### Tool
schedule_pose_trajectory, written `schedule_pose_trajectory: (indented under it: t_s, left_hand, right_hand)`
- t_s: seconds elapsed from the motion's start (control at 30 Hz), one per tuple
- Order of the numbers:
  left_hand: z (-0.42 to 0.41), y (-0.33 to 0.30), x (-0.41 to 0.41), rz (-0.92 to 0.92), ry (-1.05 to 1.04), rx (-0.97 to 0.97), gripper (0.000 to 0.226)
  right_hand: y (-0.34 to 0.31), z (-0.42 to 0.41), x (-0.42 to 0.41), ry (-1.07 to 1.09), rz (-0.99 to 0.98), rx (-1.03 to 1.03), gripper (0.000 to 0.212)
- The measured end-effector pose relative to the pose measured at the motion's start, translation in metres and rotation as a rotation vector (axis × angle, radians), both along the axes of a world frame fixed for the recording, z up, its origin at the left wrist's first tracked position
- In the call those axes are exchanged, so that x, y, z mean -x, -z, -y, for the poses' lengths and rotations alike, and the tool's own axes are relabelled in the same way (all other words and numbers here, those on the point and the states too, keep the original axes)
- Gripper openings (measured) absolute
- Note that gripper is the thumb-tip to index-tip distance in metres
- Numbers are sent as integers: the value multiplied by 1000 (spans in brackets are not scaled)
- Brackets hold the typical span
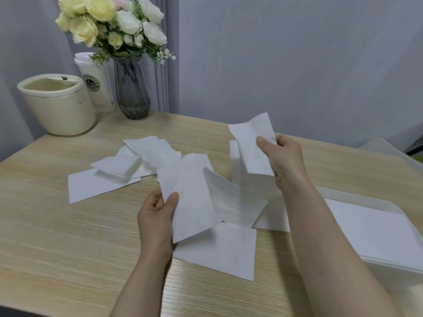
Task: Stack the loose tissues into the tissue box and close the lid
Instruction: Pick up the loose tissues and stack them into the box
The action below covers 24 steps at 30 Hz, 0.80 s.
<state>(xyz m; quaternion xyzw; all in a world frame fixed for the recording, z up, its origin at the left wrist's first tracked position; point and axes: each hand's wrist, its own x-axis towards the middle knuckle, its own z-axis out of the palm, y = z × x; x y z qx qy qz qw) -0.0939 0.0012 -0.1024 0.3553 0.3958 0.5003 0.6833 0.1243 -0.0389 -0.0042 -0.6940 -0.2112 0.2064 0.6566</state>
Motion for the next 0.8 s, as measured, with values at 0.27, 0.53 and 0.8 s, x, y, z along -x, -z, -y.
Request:
schedule_pose_trajectory:
  t_s: [0.27,0.53,0.8]
  left_hand:
    - [-1,0,1,-23,-89,-37,13]
    - [-2,0,4,-50,-152,-56,13]
    - [-5,-1,9,-7,-200,2,10]
  right_hand:
    - [16,16,27,-104,-114,53,10]
    - [54,35,62,-204,64,235,12]
    - [77,64,64,-199,-29,300,16]
